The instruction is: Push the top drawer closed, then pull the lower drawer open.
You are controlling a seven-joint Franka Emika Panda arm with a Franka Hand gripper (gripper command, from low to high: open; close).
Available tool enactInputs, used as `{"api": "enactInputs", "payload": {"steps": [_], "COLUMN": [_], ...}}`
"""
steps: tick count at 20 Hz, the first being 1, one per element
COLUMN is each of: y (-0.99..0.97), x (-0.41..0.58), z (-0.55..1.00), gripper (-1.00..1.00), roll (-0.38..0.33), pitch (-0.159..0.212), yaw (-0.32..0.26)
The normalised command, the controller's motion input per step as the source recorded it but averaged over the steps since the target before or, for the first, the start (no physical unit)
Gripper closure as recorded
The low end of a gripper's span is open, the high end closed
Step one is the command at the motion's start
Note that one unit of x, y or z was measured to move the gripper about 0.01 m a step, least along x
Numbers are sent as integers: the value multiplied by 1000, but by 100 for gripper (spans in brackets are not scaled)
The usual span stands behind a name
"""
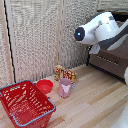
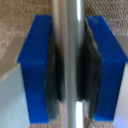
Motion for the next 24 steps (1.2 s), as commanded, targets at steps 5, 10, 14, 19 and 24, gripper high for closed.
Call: {"api": "enactInputs", "payload": {"steps": [5, 10, 14, 19, 24], "y": [-809, -809, -810, -803, -802], "x": [202, 115, 36, 43, 13], "z": [300, 269, 264, 243, 238], "gripper": [100, 100, 100, 100, 100], "roll": [34, 13, 0, 3, 1], "pitch": [-25, -13, -7, -1, -8], "yaw": [138, 139, 138, 143, 143]}}
